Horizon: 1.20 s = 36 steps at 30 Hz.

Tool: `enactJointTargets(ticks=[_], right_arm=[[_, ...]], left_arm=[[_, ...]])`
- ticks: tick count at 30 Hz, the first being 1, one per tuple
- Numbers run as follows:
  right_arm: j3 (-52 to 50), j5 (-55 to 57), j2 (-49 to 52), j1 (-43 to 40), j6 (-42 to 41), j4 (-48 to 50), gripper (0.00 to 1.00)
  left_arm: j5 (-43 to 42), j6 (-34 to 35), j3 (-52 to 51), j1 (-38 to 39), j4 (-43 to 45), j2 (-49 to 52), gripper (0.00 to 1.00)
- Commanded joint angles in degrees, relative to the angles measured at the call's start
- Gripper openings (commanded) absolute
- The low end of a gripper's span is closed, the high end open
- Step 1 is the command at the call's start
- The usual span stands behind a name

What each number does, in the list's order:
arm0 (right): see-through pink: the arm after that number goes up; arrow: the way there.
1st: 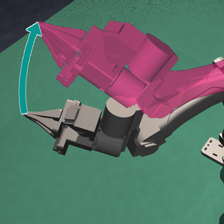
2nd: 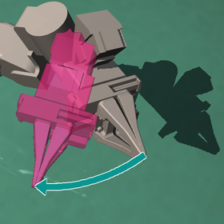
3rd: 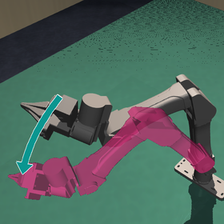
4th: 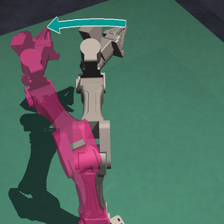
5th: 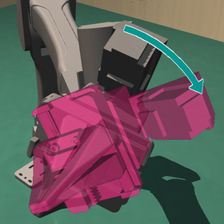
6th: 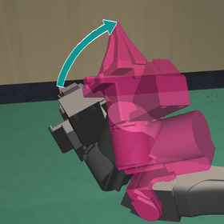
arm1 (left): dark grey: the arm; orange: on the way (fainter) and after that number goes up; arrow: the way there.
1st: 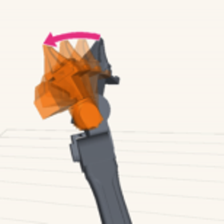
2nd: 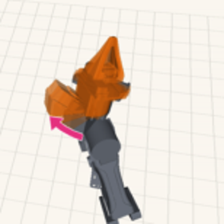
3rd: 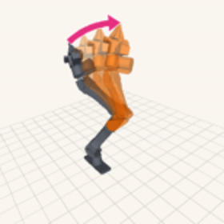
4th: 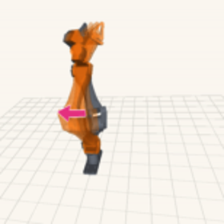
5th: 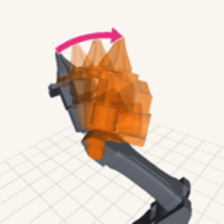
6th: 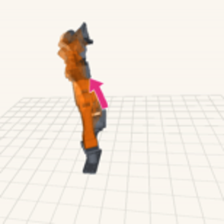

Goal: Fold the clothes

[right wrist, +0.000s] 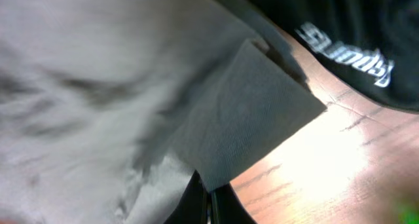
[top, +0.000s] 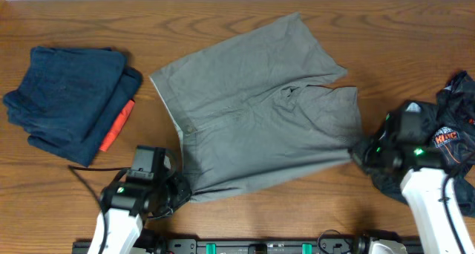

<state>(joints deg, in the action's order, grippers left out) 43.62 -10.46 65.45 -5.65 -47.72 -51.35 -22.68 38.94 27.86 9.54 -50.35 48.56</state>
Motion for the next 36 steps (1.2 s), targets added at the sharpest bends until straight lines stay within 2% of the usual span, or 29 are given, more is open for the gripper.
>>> enactJointTargets(ticks=[1,7,12,15,19,24,30,36], right_arm=[[8.81,4.28,-0.72,-2.49,7.39,-4.63,0.01],[21.46,4.72,-3.78,-5.7,13.44,-14.12,0.01],[32.52,4.42,-5.2,-5.95,19.63,-17.16,0.01],[37.46,3.8,-4.26,-4.83,22.12,-16.46,0.01],[39.89,3.72,-1.27,-1.51,24.7,-11.1,0.01],[39.95,3.56,5.57,4.87,27.21,1.01,0.01],[39.95,3.85,15.45,7.82,27.21,13.66,0.01],[39.95,3.78,24.55,9.31,27.17,23.26,0.01]], left_arm=[[0.61,-4.94,5.18,-0.09,-4.17,-5.62,0.06],[0.63,-5.11,13.64,-0.09,-12.2,-12.5,0.06],[0.61,-5.07,20.33,-0.09,-16.94,-14.97,0.06],[1.6,-4.46,21.9,-0.09,-16.15,-15.3,0.06],[10.36,1.99,21.86,-0.11,-14.75,-14.62,0.06],[20.92,12.24,21.68,-0.11,-14.08,-12.04,0.06],[28.06,18.49,19.98,-0.11,-8.0,-6.62,0.06],[36.72,20.37,18.86,-0.11,1.16,3.74,0.06]])
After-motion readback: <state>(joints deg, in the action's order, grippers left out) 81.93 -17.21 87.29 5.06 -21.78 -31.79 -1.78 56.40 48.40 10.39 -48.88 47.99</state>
